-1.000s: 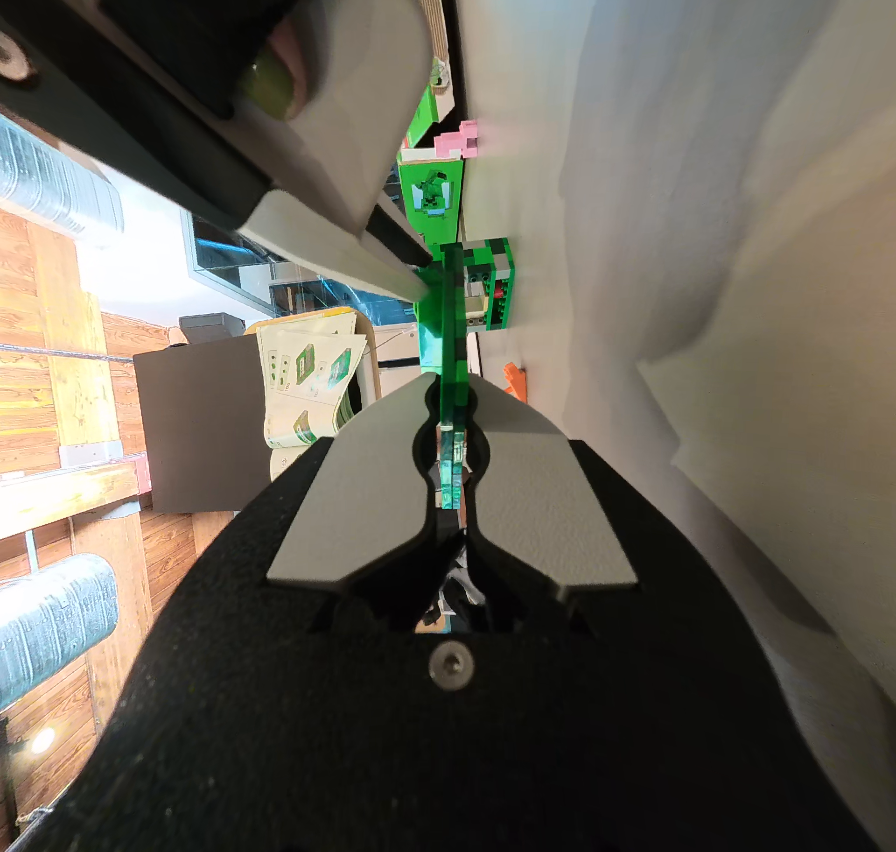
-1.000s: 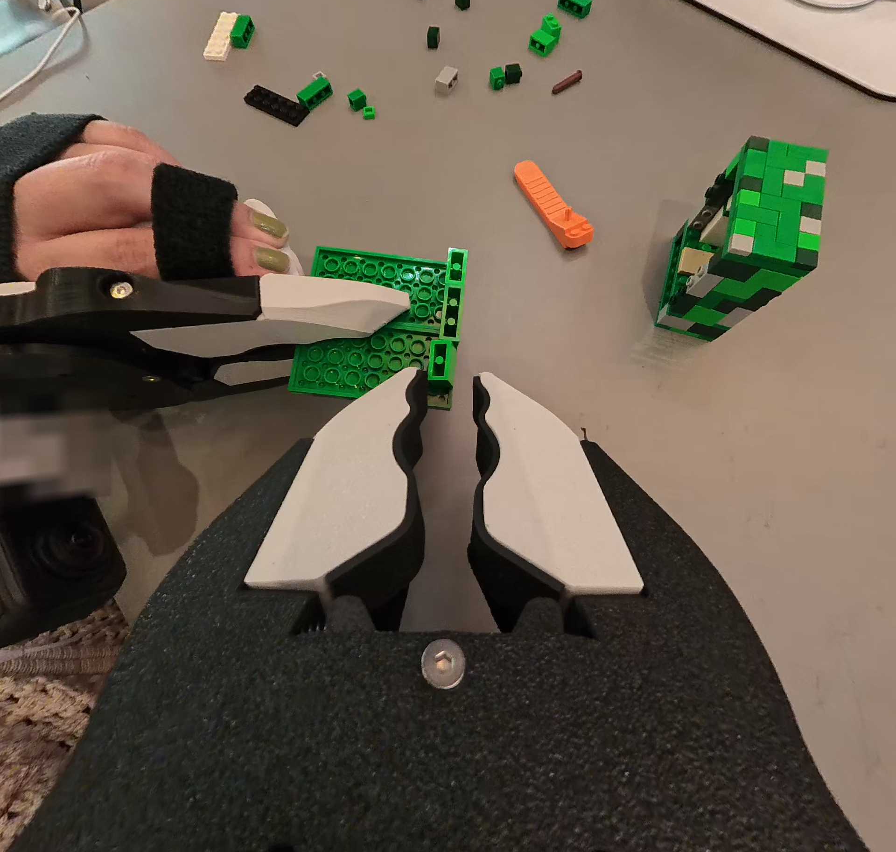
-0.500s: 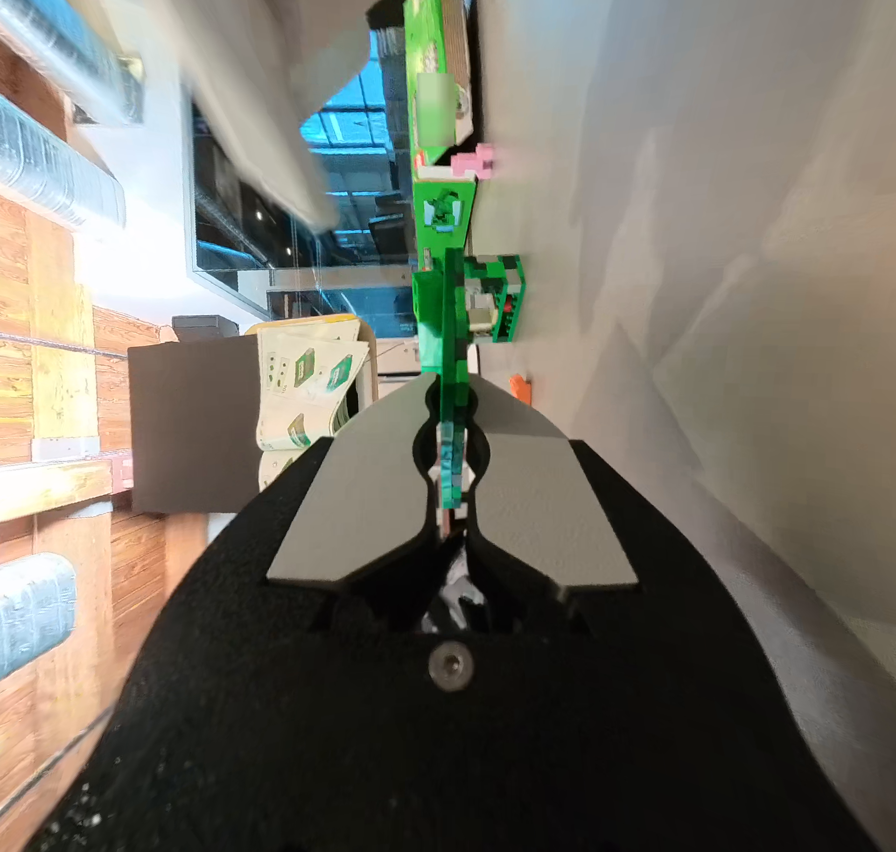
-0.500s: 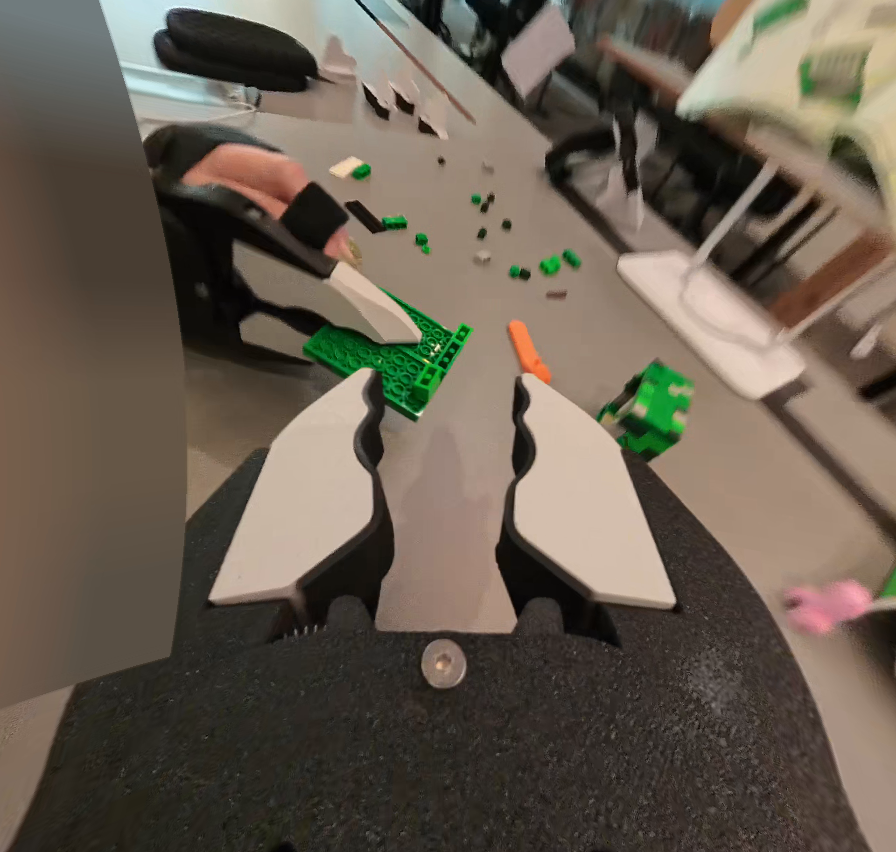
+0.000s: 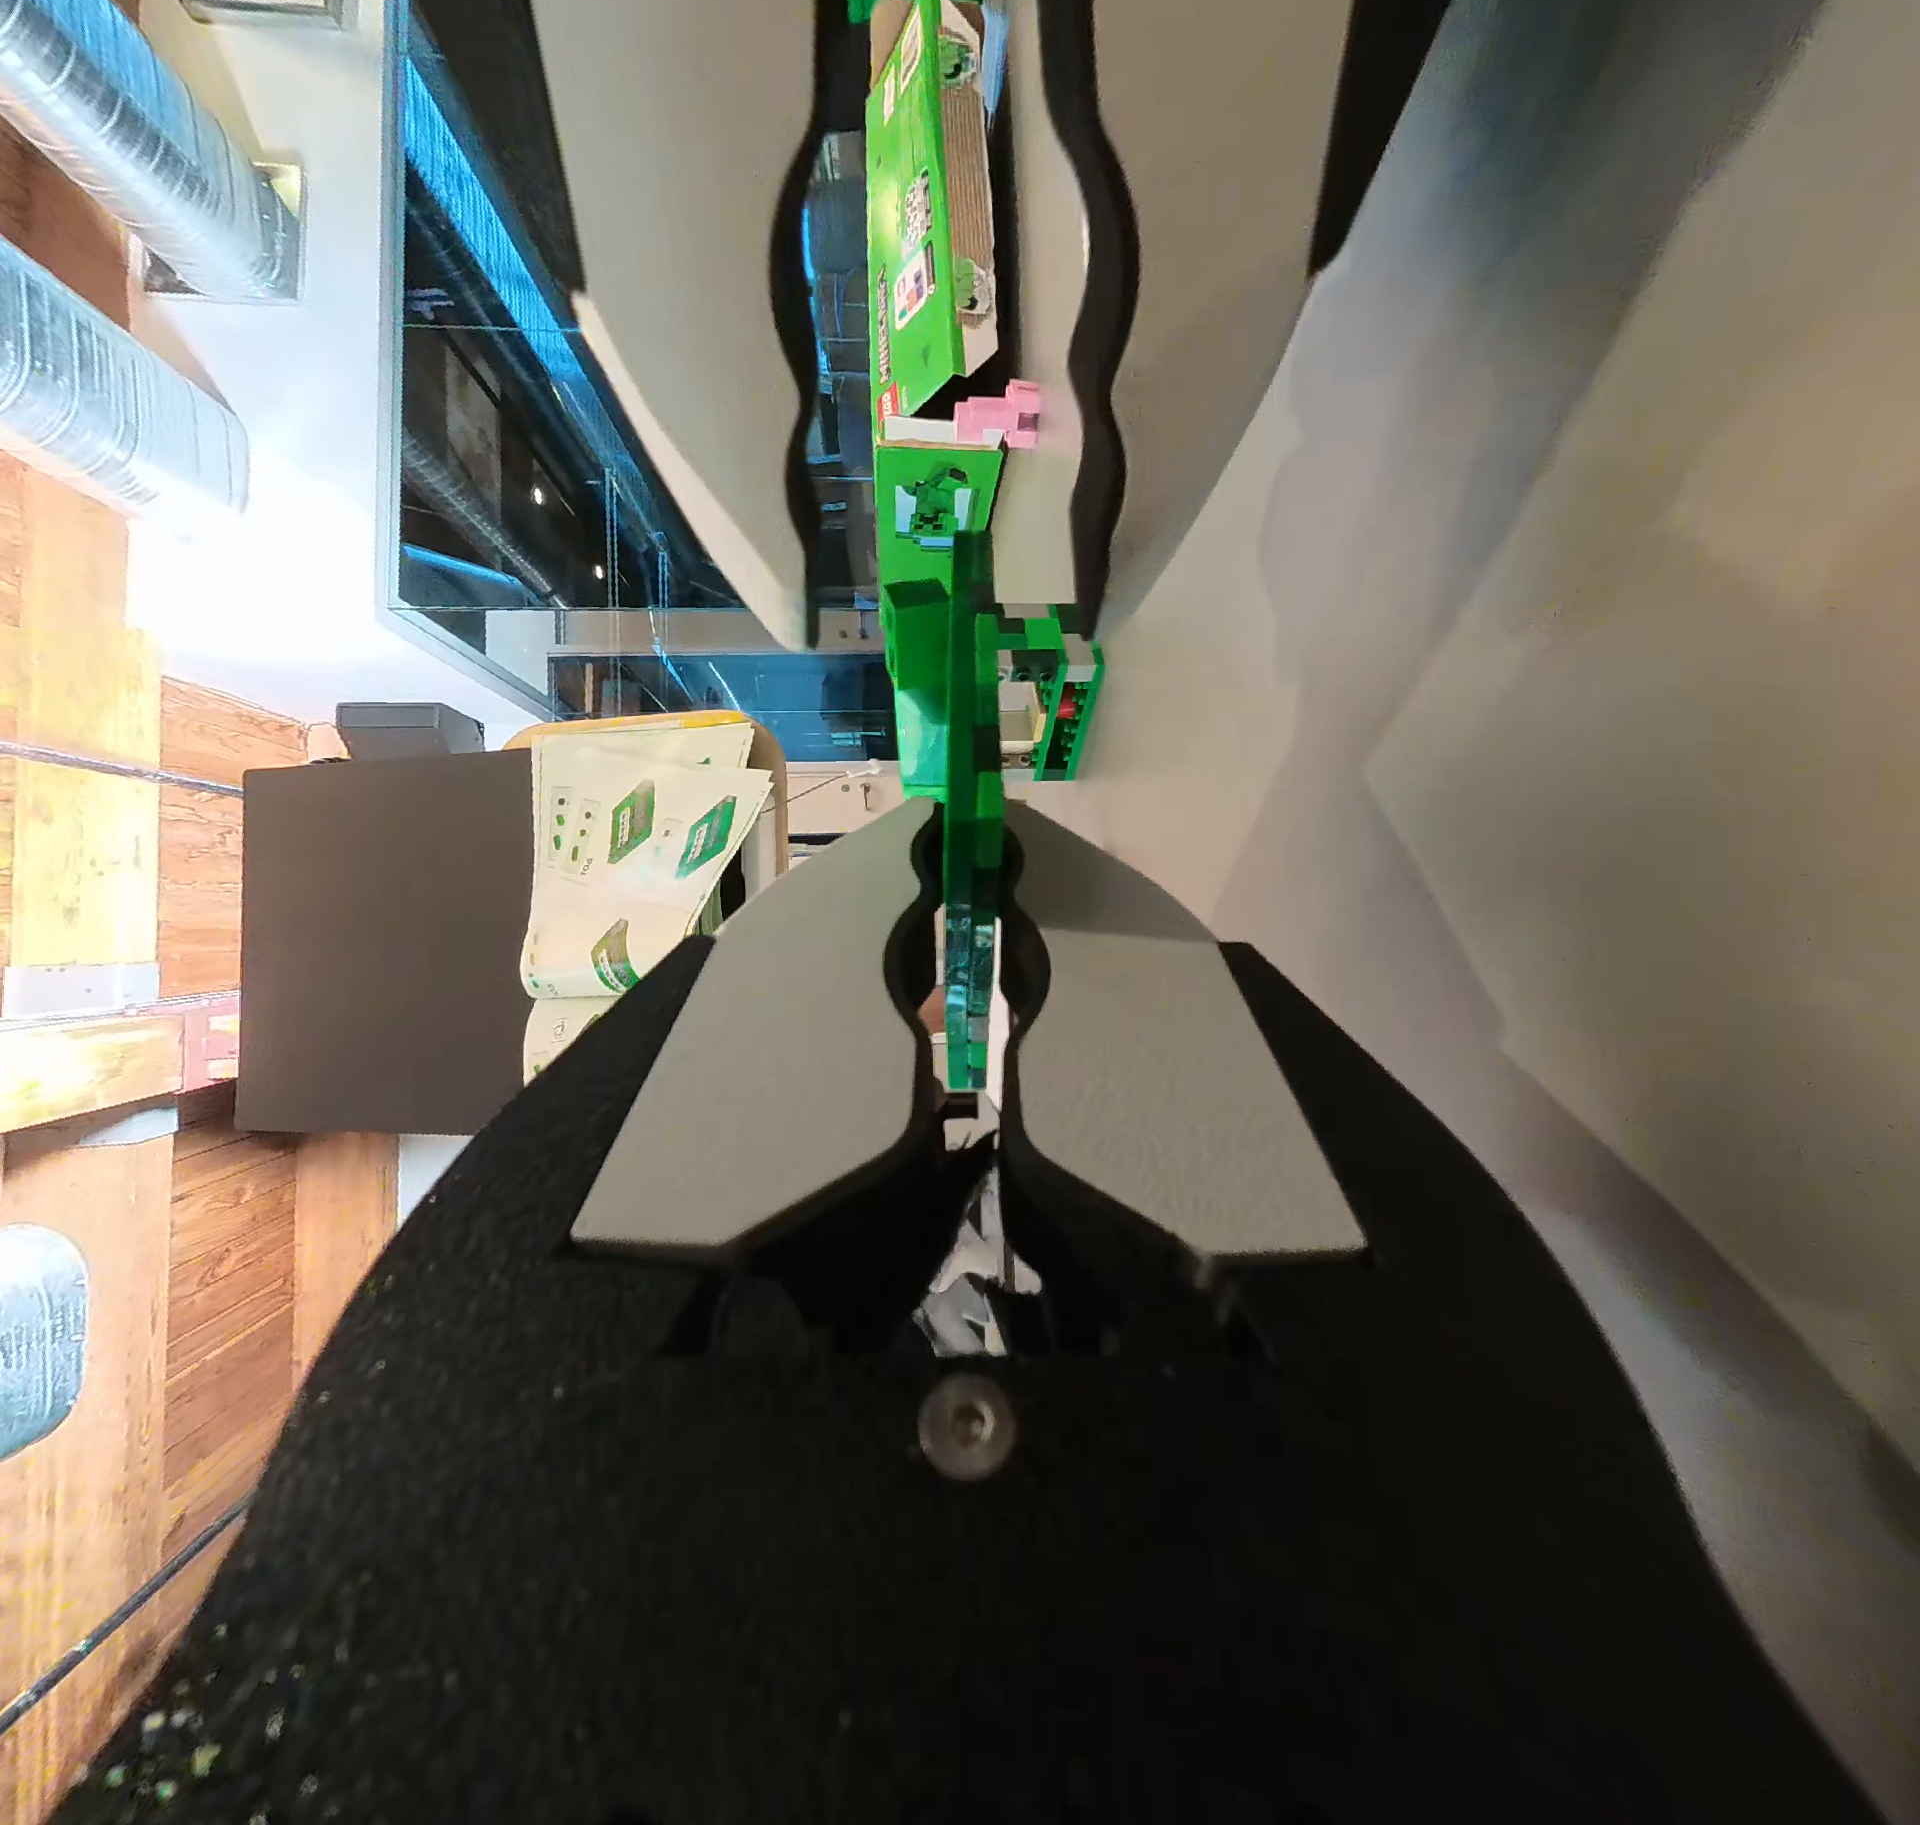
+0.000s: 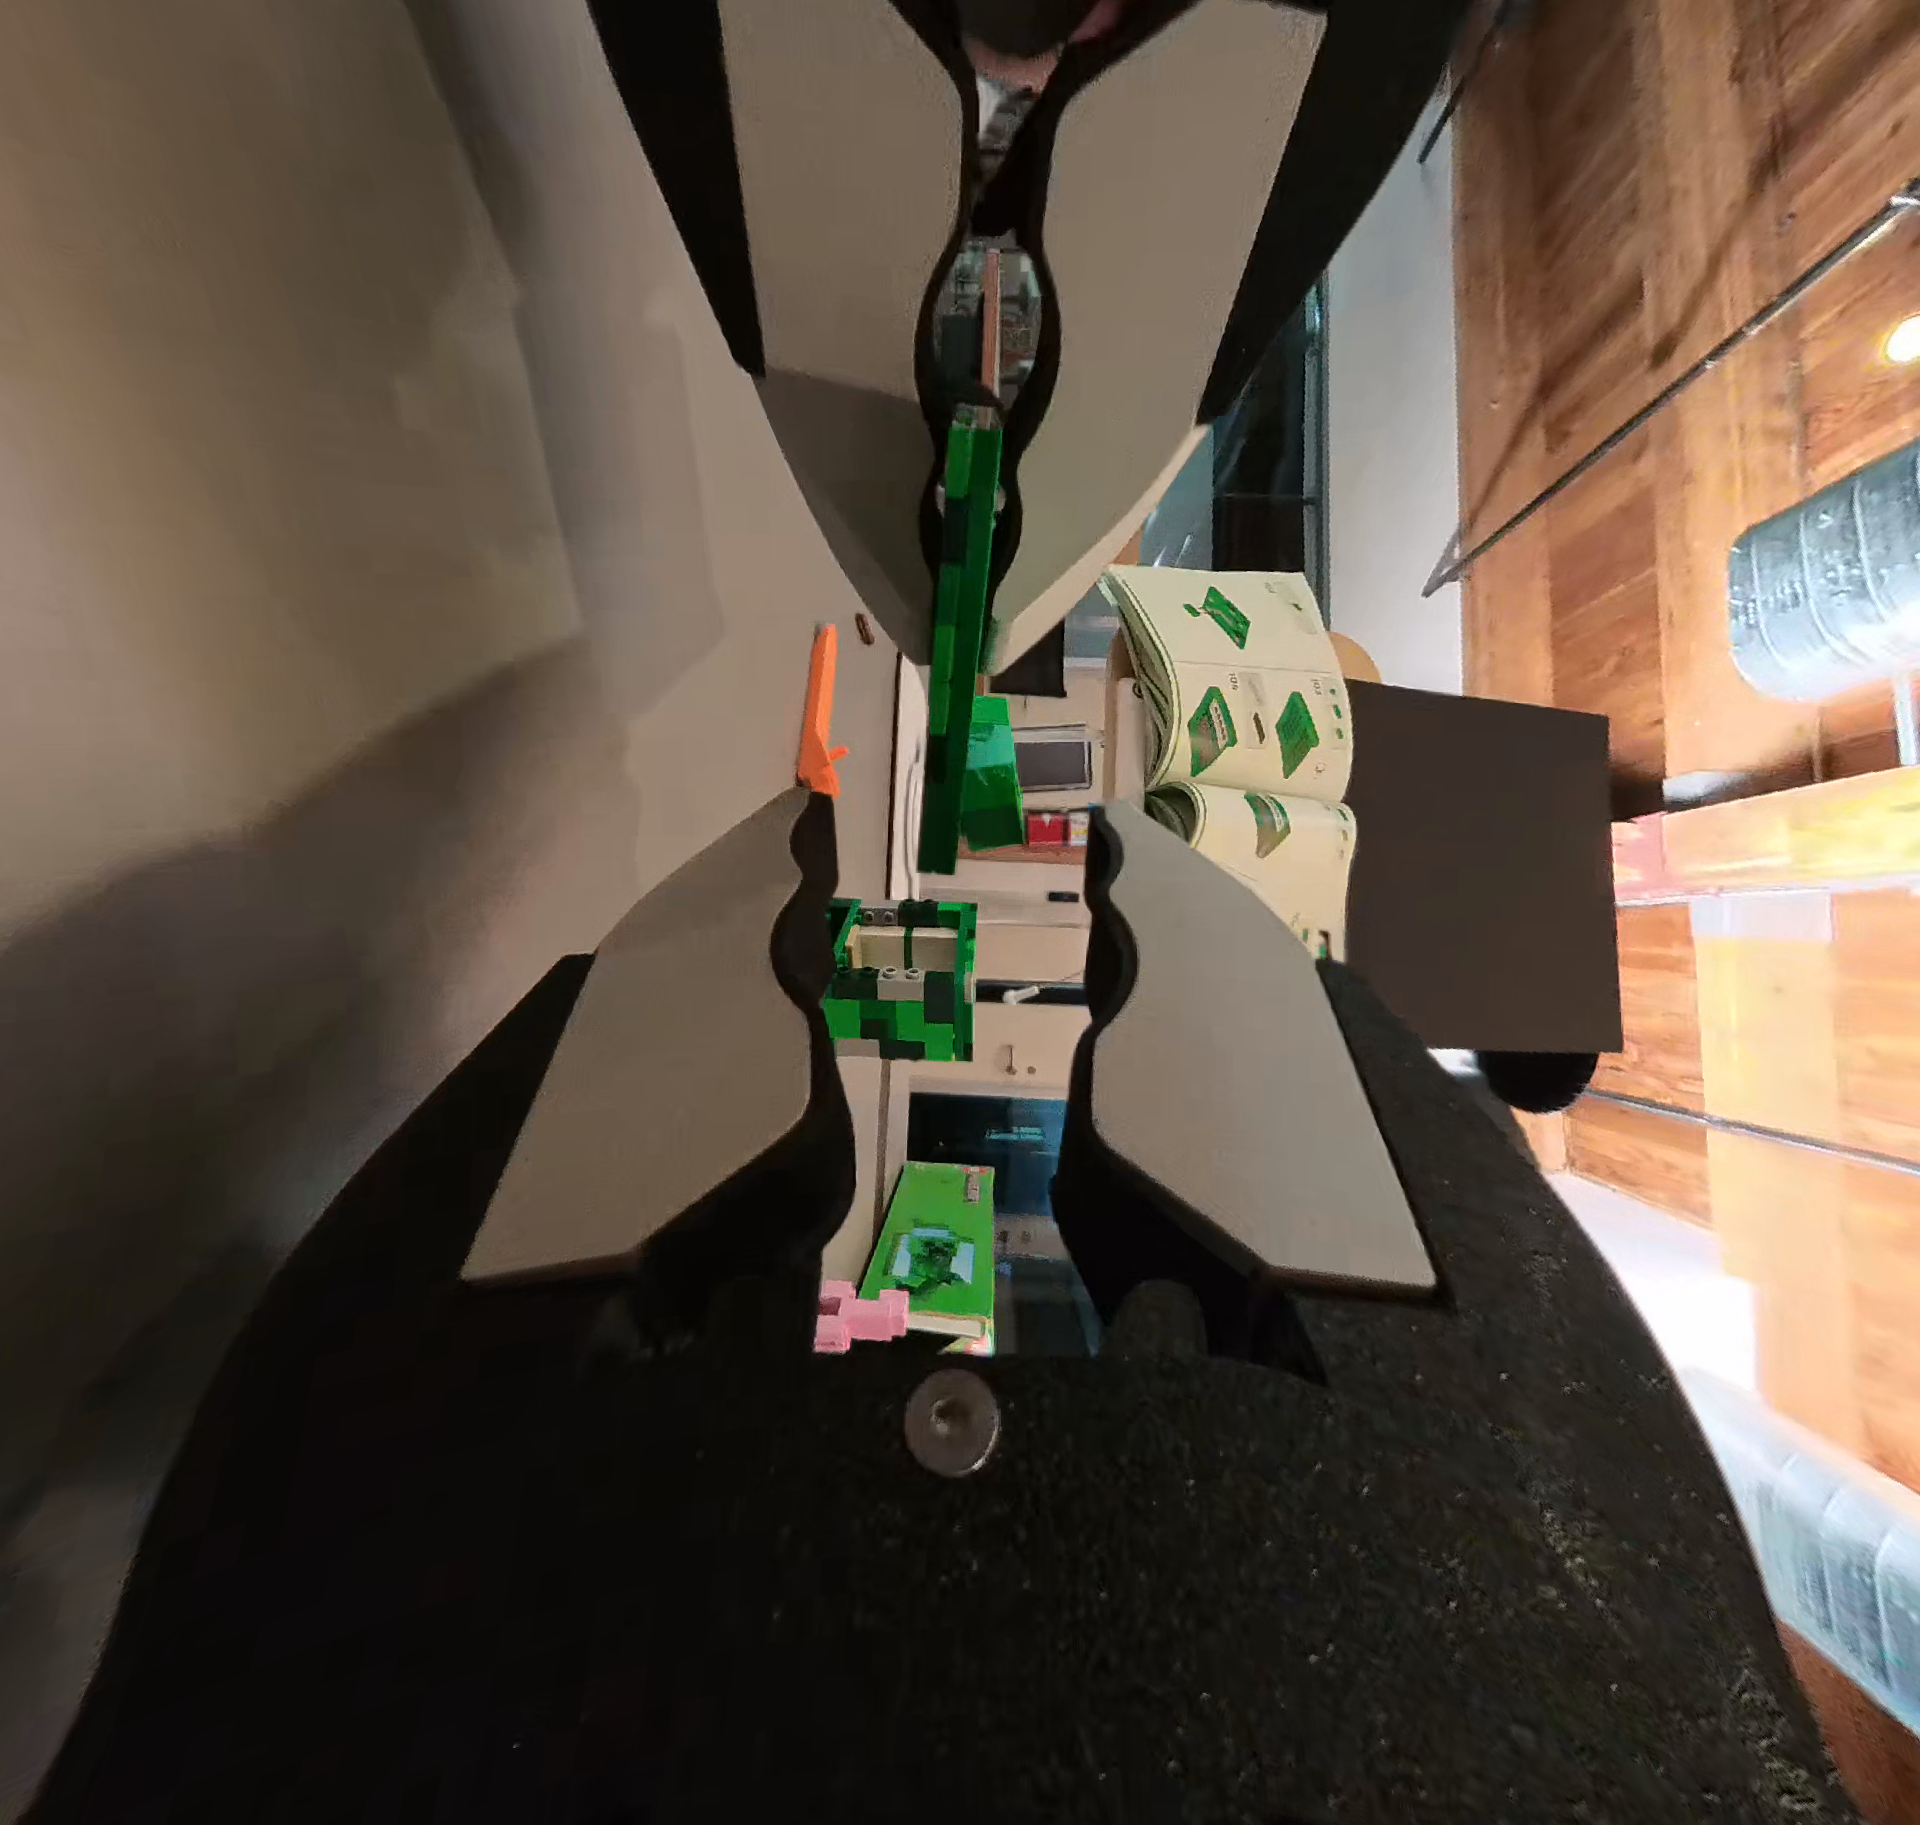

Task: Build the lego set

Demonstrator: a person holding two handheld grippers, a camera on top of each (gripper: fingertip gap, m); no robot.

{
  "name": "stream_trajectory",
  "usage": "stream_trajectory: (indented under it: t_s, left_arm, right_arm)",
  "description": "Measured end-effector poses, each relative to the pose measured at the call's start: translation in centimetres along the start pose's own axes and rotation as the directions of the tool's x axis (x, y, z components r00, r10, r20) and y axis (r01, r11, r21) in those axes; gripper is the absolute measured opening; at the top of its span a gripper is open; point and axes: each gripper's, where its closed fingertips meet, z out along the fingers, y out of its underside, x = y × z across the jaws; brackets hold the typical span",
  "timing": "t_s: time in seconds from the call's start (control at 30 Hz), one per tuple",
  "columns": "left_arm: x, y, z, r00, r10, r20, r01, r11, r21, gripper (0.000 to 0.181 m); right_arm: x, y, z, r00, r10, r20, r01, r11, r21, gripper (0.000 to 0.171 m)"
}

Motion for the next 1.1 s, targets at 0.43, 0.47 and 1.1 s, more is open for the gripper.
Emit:
stream_trajectory:
  t_s: [0.43, 0.47, 1.1]
  left_arm:
    - [-0.1, -0.4, -0.1, 1.0, -0.002, 0.004, 0.002, 1.0, 0.005, 0.006]
    - [0.0, -0.4, -0.1, 1.0, -0.001, 0.001, 0.001, 1.0, 0.004, 0.006]
    - [1.5, -0.7, 0.3, 0.997, 0.026, -0.071, -0.026, 1.0, -0.006, 0.006]
  right_arm:
    - [0.1, 0.2, 0.3, 0.987, 0.162, 0.014, -0.161, 0.986, -0.052, 0.019]
    - [0.1, 0.2, 0.4, 0.986, 0.168, 0.02, -0.166, 0.985, -0.055, 0.018]
    - [-1.5, 0.6, 0.4, 0.993, 0.042, 0.108, -0.034, 0.997, -0.072, 0.017]
